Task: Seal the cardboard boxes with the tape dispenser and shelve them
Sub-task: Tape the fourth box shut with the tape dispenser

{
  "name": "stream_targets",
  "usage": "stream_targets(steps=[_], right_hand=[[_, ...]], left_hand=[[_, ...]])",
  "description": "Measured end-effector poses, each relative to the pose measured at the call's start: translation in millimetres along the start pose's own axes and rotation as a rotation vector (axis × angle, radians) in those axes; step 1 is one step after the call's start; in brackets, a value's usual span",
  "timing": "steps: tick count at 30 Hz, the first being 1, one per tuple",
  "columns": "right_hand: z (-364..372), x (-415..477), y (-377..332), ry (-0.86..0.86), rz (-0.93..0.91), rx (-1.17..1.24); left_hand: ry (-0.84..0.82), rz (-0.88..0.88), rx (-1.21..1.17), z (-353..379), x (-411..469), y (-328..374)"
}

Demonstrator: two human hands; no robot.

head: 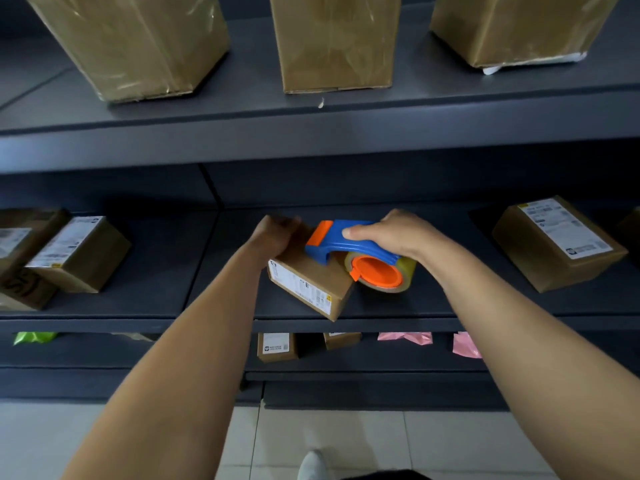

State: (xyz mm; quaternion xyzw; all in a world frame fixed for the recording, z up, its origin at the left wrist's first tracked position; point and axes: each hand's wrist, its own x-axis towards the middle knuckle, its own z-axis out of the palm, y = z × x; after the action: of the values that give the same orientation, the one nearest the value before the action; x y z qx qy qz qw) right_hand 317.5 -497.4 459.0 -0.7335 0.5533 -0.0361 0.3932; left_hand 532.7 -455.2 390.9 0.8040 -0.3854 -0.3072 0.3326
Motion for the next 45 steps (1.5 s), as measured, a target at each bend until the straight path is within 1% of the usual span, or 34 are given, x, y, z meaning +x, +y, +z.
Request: stream_targets(steps=[3, 9, 13, 17, 20, 26, 27, 28, 30, 31, 32, 33, 35, 38, 39, 41, 43, 45], right_hand=[[0.4, 4.1, -14.7, -0.016, 0.008, -0.078], [-0.7, 3.4, -20.8, -0.034, 0.012, -0.136], [-26.6, -14.6, 10.1, 0.014, 0.071, -0.173], [-45.6, -42.6, 57.3, -0.077, 0.173, -0.121], [-35.0, -49.6, 76.4, -0.082, 0.212, -0.124], [-0.5, -39.3, 74.1, -0.046, 0.236, -0.076], [3.5, -37.2, 73.3, -0.039, 0.236, -0.062], [6.9, -35.9, 72.9, -0.032, 0.232, -0.049], [12.3, -36.6, 71.8, -0.035, 0.228, -0.028], [14.2, -37.4, 71.4, -0.036, 0.226, -0.021], [15.6, -38.6, 71.0, -0.032, 0.226, -0.017], [16.7, -39.7, 71.0, -0.026, 0.224, -0.012], [17.7, -39.7, 69.6, -0.014, 0.222, -0.005], [15.8, -40.8, 63.8, -0.013, 0.215, -0.043], [15.2, -40.7, 62.4, -0.014, 0.208, -0.054], [14.5, -41.1, 61.3, -0.013, 0.2, -0.066], [14.2, -40.6, 61.0, -0.007, 0.199, -0.073], [13.7, -40.6, 59.7, -0.01, 0.196, -0.087]], left_hand=[[0.035, -0.026, 0.118, 5.7, 1.7, -17.3], [0.056, -0.027, 0.101, 7.4, 10.0, -30.3], [0.043, -0.011, 0.091, 0.1, 12.4, -28.2], [0.018, -0.008, 0.091, 1.8, 9.9, -24.3], [0.012, -0.017, 0.055, 3.3, 5.7, -22.3], [0.026, -0.028, 0.073, 5.5, -1.6, -18.3], [0.048, -0.023, 0.108, 7.0, -4.0, -16.8], [0.105, 0.004, 0.18, 9.1, -5.6, -15.9], [0.277, 0.115, 0.345, 14.5, -10.2, -14.6], [0.338, 0.175, 0.404, 17.4, -12.9, -12.4], [0.363, 0.218, 0.459, 19.3, -15.2, -9.0], [0.355, 0.233, 0.523, 20.1, -18.5, -4.3], [0.295, 0.188, 0.659, 21.2, -26.6, 6.2], [0.072, 0.02, 0.818, 32.5, -45.7, 18.3], [-0.007, -0.036, 0.847, 37.1, -50.8, 20.0], [-0.107, -0.091, 0.839, 40.7, -55.5, 20.7], [-0.17, -0.061, 0.822, 37.4, -55.9, 18.7], [-0.197, 0.022, 0.834, 36.6, -58.5, 14.0]])
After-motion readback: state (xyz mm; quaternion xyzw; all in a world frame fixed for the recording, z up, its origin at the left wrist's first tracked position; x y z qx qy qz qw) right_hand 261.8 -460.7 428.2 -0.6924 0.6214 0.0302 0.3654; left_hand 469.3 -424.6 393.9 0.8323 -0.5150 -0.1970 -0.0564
